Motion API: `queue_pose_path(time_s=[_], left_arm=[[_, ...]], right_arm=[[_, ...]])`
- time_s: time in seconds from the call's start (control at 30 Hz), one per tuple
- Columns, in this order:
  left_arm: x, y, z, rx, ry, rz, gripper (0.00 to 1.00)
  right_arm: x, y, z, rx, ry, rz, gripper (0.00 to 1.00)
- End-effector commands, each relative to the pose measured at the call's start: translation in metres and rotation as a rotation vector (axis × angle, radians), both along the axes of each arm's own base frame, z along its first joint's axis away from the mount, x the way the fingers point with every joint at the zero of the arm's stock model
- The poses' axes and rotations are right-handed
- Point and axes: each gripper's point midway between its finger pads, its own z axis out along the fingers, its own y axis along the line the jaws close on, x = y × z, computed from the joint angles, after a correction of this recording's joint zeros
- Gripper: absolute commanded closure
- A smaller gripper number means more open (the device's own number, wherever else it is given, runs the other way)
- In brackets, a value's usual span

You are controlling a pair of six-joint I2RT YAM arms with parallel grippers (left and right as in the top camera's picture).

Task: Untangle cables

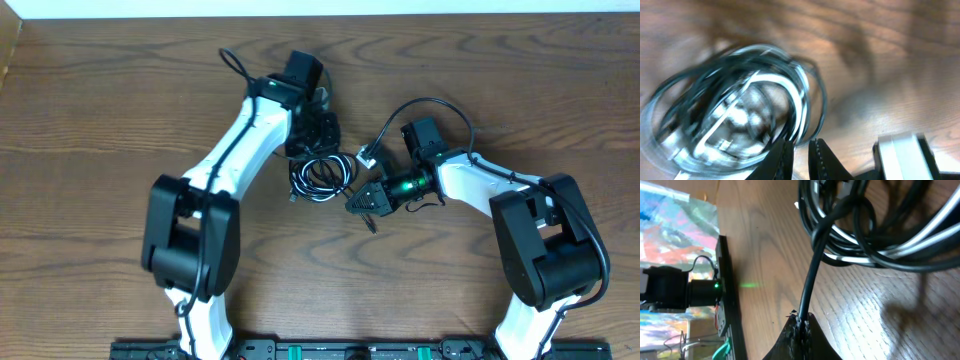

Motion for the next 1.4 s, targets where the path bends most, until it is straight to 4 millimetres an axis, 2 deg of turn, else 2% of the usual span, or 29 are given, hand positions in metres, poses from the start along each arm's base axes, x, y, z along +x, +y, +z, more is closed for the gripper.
queue_pose_path(time_s=[0.0, 0.07, 0.17, 0.23, 0.37, 0.43, 0.57, 0.7, 0.8, 1.1, 1.37], left_arm=[[-0.008, 0.028, -0.004, 0.153, 0.027, 0.047, 0.83], [-0.016, 0.028, -0.004, 0.148, 0.062, 0.044, 0.83], [-0.025, 0.016, 0.000, 0.072, 0.115, 0.038, 0.83], [-0.030, 0.017, 0.000, 0.078, 0.134, 0.040, 0.83], [-0.033, 0.046, -0.009, 0.244, 0.114, 0.018, 0.83], [-0.030, 0.053, -0.013, 0.287, 0.096, 0.025, 0.83], [-0.024, 0.048, -0.027, 0.261, 0.092, 0.094, 0.83], [-0.029, 0.035, -0.029, 0.190, 0.124, 0.090, 0.83], [-0.034, 0.037, -0.033, 0.206, 0.137, 0.086, 0.84], [-0.047, 0.053, -0.061, 0.292, 0.193, 0.101, 0.87], [-0.038, 0.050, -0.069, 0.273, 0.147, 0.110, 0.92]], right_arm=[[0.004, 0.001, -0.009, -0.069, 0.063, -0.059, 0.99], [0.005, 0.000, -0.009, -0.077, 0.078, -0.072, 0.99], [0.003, -0.002, -0.010, -0.082, 0.086, -0.072, 0.99], [0.003, -0.002, -0.010, -0.084, 0.089, -0.073, 0.99], [0.004, -0.003, -0.016, -0.132, 0.143, -0.126, 0.99], [0.005, -0.002, -0.017, -0.140, 0.140, -0.129, 0.99], [0.004, 0.000, -0.016, -0.140, 0.140, -0.126, 0.99], [0.005, 0.000, -0.018, -0.149, 0.144, -0.138, 0.99], [0.009, 0.004, -0.016, -0.135, 0.118, -0.135, 0.99], [0.006, 0.008, -0.015, -0.132, 0.112, -0.122, 0.99], [0.007, 0.009, -0.013, -0.117, 0.101, -0.116, 0.99]])
